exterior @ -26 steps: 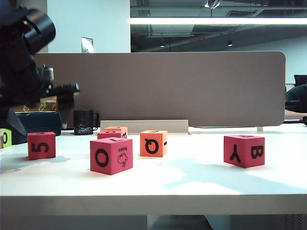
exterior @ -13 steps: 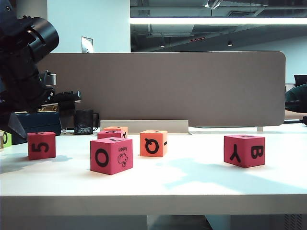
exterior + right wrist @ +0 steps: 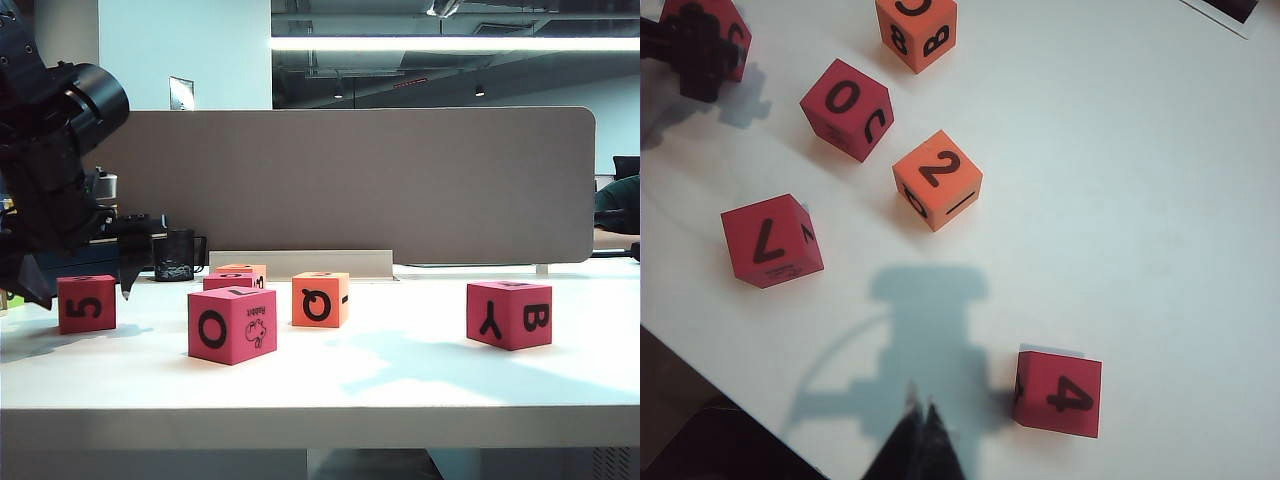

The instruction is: Select the appropriate blocks from the scattered letter blocks on the table and arrange them in a row to spell out "2024".

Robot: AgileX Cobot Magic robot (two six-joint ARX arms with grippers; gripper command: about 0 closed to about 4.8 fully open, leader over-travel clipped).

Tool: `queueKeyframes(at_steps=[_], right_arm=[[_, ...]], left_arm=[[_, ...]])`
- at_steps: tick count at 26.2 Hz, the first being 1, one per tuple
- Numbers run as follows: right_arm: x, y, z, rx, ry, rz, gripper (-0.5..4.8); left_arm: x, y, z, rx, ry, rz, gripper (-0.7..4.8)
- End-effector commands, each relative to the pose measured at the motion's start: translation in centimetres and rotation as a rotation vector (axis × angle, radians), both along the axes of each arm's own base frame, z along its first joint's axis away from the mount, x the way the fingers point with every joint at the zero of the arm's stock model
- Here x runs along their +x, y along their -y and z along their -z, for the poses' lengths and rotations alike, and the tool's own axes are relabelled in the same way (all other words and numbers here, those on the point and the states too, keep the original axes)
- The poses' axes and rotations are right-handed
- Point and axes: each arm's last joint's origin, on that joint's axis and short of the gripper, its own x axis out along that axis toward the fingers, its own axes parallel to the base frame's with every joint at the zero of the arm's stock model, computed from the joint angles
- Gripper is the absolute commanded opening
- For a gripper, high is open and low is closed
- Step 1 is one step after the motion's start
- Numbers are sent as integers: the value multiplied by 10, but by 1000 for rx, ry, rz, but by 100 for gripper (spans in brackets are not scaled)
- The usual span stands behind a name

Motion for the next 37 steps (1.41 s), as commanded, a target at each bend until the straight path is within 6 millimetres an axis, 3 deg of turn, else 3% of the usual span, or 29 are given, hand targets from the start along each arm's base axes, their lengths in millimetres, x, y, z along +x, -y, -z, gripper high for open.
queueKeyframes(at_steps=[1,3,5,15,17,22,27,37], right_arm=[[-1,0,-3,15,12,-4,-2],[-1,0,-3,15,12,-4,-2],[-1,0,-3,15,11,-4,-2],[-1,0,-3,15,13,-3,-2],[-1,0,-3,15,13,-3,-2],[-1,0,-3,15,13,-3,-2],[-1,0,-3,16,13,-3,-2],[-1,0,-4,20,18,-3,-2]], left_arm=[[3,1,-1,4,28,-8,390],[3,1,2,2,15,-4,325],[4,1,5,1,4,0,308],[6,3,5,-32,20,39,293],[7,4,4,-26,31,73,268],[8,6,3,-79,33,134,268],[7,10,3,-44,24,315,268],[7,12,2,-97,19,399,268]])
